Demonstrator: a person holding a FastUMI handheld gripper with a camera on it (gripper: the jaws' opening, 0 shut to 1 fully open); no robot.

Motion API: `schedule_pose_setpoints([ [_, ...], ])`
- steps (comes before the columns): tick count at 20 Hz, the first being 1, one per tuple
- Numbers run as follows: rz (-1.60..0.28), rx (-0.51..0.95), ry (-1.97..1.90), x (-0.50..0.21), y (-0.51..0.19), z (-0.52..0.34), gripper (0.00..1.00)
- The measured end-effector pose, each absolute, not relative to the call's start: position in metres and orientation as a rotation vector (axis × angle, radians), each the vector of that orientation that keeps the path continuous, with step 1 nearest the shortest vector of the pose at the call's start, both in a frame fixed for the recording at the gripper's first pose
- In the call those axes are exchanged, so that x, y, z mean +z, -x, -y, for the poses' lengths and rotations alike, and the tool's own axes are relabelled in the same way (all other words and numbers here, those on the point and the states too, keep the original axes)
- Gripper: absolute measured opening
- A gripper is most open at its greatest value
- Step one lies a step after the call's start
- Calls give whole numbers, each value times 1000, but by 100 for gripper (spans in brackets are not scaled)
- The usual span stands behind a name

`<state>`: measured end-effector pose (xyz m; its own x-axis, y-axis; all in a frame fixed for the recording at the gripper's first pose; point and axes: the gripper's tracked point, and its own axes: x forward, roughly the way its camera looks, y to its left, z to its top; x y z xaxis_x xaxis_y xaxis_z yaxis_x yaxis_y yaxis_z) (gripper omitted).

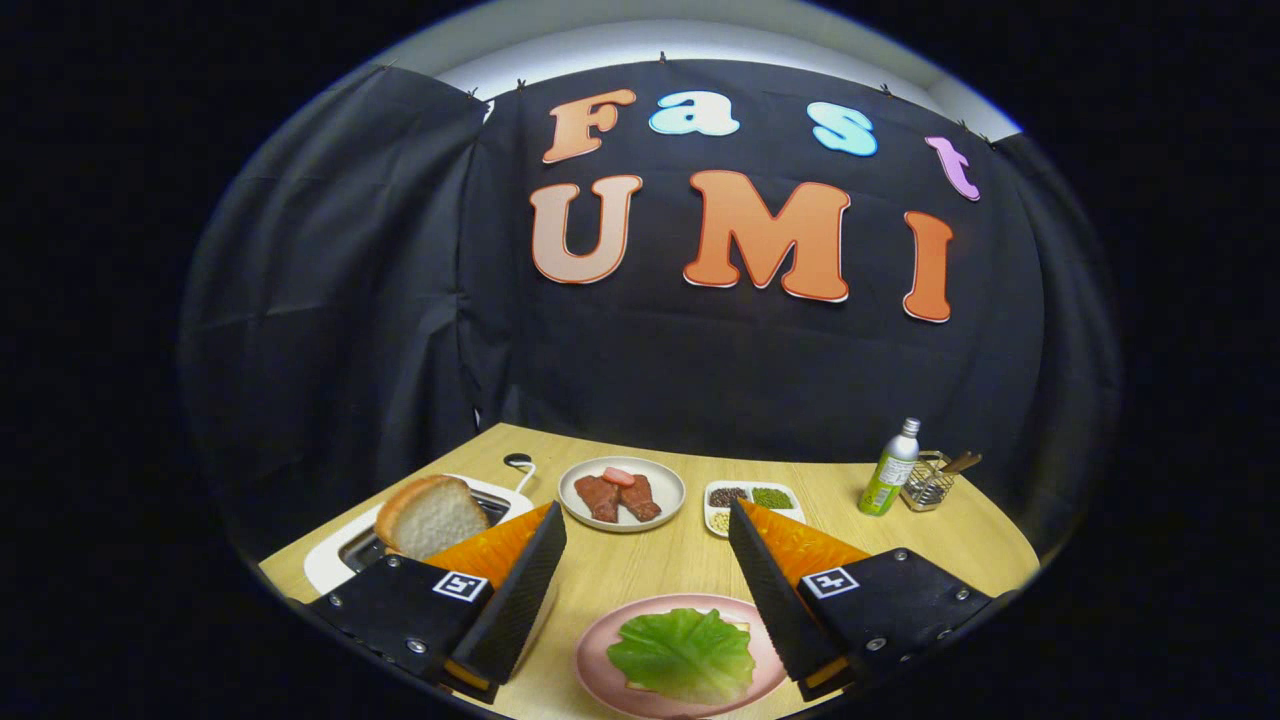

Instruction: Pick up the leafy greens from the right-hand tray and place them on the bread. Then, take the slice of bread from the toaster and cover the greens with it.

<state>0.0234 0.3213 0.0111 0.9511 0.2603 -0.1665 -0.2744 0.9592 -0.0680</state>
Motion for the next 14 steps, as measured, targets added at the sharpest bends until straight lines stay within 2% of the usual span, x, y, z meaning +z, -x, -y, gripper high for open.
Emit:
schedule_pose_setpoints([
  [10, -175, 382, 64, 4, 3, -410, 98],
  [14, -175, 350, 65, 0, 4, -420, 98],
])
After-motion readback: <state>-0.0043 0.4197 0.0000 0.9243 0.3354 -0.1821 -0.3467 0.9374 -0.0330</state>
